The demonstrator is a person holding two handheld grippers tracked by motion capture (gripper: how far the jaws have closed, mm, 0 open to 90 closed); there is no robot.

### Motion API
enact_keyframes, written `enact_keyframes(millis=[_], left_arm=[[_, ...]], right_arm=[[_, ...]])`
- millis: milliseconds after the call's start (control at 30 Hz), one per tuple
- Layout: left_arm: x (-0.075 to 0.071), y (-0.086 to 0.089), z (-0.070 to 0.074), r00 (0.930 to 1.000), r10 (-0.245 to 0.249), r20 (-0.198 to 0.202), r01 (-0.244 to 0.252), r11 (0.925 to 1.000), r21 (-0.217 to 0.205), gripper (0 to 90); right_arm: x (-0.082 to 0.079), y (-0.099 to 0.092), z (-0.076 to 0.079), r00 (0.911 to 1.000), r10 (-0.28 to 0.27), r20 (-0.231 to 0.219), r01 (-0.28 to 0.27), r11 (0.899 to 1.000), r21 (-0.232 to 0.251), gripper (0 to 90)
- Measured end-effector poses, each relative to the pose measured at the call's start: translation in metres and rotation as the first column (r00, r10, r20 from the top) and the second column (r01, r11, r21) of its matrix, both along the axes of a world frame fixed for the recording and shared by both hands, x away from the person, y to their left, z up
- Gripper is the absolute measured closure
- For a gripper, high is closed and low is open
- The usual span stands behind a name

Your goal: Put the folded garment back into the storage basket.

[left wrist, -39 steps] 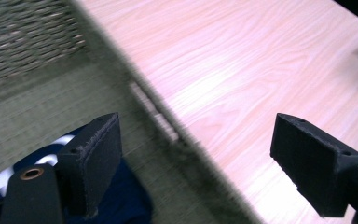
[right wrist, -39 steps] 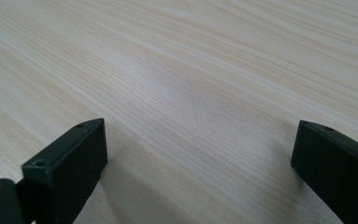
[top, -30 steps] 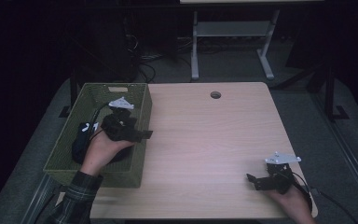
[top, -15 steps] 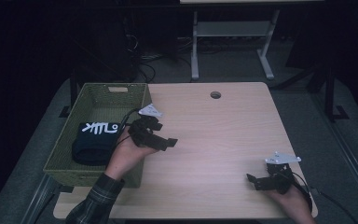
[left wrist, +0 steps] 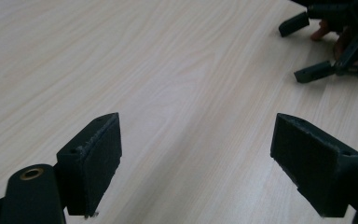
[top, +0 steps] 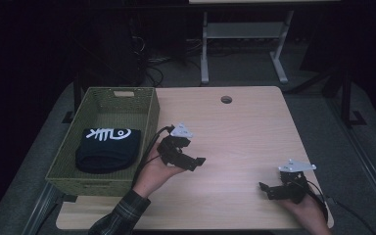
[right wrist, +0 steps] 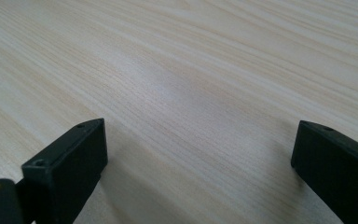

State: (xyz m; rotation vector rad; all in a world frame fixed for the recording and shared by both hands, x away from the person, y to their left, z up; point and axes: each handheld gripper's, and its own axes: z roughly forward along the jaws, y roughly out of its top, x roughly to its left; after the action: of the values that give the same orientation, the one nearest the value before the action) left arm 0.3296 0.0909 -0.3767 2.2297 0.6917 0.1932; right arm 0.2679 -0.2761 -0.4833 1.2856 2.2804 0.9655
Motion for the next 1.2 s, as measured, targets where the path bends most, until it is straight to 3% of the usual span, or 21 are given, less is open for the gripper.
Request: enact_keyframes(millis=[133, 267, 700, 867, 1200], left_arm=[[-0.003, -0.006, -0.013, 0.9999, -0.016, -0.002, 0.016, 0.9999, 0.006, 15.8], [-0.006, -0.012, -0.026, 0.9992, -0.03, 0.026, 0.029, 0.9983, 0.051, 15.6], [-0.013, -0.016, -0.063, 0.9982, -0.029, 0.052, 0.027, 0.9983, 0.052, 14.5], [-0.013, -0.018, -0.081, 0.999, -0.03, 0.032, 0.028, 0.9977, 0.062, 14.3], [-0.012, -0.016, -0.098, 0.998, -0.01, 0.062, 0.005, 0.9969, 0.078, 14.2]], right_arm=[[0.0, 0.0, 0.0, 1.0, 0.0, 0.0, 0.0, 1.0, 0.0, 2.9], [0.0, 0.0, 0.0, 1.0, 0.0, -0.001, 0.0, 1.0, 0.0, 2.9], [0.0, 0.0, 0.0, 1.0, 0.002, 0.001, -0.002, 1.0, 0.0, 2.9], [0.0, 0.0, 0.0, 1.0, 0.001, 0.0, -0.001, 1.0, 0.0, 2.9], [0.0, 0.0, 0.0, 1.0, 0.0, 0.0, 0.0, 1.0, 0.001, 2.9]])
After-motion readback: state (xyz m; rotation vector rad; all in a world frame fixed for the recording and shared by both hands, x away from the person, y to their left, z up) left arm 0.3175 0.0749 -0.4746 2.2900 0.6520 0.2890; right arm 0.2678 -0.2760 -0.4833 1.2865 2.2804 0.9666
